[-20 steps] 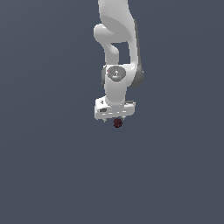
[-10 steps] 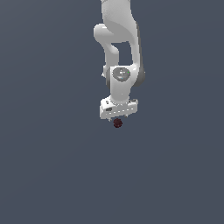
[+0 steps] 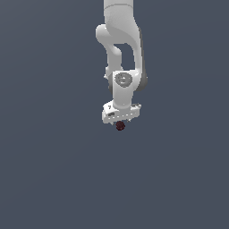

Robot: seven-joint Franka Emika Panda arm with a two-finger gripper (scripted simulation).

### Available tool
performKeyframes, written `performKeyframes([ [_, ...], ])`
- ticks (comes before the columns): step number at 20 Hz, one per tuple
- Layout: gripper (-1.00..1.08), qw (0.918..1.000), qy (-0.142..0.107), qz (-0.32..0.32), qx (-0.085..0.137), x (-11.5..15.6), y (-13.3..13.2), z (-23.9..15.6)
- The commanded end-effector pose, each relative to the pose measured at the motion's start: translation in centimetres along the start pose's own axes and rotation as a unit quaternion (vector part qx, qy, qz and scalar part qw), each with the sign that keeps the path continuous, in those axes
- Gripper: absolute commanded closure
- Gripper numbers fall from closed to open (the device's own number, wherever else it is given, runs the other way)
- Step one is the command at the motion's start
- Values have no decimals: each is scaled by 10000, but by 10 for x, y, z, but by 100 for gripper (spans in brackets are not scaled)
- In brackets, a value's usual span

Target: Pick up the object and move it to a goal position.

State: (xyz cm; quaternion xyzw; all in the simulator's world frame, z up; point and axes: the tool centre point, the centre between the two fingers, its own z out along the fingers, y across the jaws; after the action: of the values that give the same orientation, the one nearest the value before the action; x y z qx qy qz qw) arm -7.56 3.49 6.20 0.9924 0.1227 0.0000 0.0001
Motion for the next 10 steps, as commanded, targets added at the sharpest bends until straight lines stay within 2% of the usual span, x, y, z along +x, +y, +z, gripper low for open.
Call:
performKeyframes([
  [1, -92, 10000, -2, -5, 1, -1, 0, 12],
  [10, -92, 10000, 0, -9, 2, -1, 0, 34],
])
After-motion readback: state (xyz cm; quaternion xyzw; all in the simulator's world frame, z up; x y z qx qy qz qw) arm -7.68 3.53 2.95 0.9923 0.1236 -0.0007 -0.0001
